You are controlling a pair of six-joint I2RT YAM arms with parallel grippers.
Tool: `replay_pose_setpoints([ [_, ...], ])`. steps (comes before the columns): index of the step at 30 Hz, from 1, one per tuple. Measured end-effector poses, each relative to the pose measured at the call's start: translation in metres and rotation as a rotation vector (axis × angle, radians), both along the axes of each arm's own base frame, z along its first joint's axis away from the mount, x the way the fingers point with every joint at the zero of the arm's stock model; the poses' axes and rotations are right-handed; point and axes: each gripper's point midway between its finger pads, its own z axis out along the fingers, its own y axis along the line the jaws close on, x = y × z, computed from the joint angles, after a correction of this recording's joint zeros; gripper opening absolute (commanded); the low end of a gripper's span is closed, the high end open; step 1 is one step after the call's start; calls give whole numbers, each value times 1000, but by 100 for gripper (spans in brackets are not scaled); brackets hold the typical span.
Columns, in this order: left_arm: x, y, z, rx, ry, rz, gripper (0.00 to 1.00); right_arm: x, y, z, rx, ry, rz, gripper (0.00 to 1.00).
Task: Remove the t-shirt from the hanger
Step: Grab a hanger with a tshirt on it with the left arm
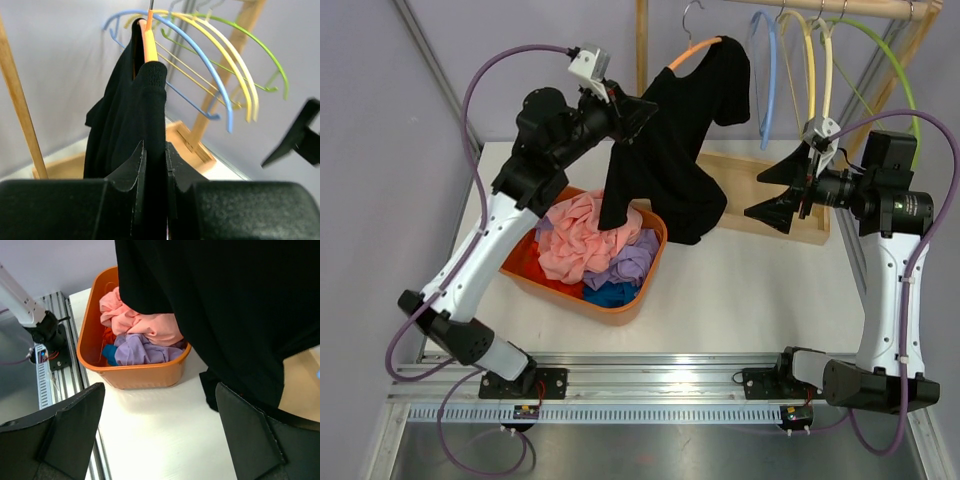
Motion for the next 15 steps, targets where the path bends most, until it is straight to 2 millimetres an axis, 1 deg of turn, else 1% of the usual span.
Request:
replay_pose_setpoints([
  [4,-33,15,-4,29,23,-34,0,-14,6,10,-6,-104,89,99],
  [9,-72,31,-22,107,75,-87,0,-22,10,19,8,-145,131,99],
  [12,-94,34,-34,153,105,-156,0,-24,11,20,19,-134,136,99],
  [15,-118,32,-52,193,147,-256,0,-25,12,21,27,-114,133,100],
])
